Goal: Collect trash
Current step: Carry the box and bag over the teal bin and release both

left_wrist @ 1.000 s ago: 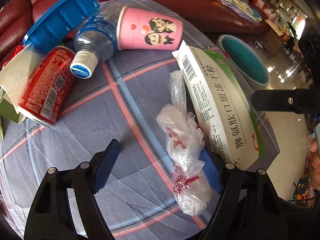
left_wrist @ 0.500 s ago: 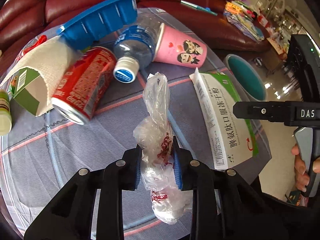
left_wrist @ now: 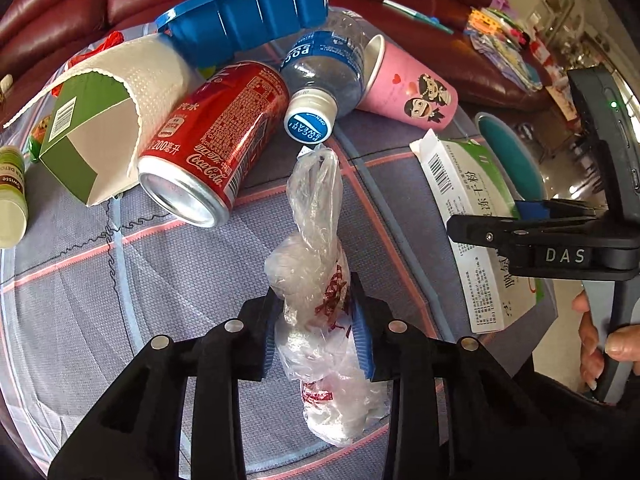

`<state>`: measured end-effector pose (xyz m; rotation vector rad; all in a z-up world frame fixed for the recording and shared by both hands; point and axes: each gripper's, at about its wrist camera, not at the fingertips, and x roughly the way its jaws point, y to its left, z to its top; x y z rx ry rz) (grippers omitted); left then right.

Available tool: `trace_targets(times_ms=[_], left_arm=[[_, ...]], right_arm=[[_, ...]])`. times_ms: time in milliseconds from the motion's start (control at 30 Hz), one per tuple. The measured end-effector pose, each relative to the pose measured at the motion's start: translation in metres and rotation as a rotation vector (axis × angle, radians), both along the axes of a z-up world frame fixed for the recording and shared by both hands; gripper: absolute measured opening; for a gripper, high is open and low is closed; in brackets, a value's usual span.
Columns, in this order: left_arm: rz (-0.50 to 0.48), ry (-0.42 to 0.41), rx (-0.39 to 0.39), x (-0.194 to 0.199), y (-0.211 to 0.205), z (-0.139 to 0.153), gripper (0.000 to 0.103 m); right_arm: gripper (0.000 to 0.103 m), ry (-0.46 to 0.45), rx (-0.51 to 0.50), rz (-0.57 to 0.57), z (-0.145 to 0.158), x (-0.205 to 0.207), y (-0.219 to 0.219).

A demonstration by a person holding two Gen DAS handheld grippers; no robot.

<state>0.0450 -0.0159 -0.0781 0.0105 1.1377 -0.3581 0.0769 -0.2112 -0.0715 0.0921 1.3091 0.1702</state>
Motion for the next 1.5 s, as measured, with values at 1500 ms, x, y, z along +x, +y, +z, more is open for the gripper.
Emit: trace_targets(times_ms=[1500], left_arm=[[-0.509, -0.028, 0.027, 0.125, -0.412, 0.014, 0.057]], right_arm=[[0.074, -0.207, 0.085, -0.533, 0.043, 0.033, -0.383]])
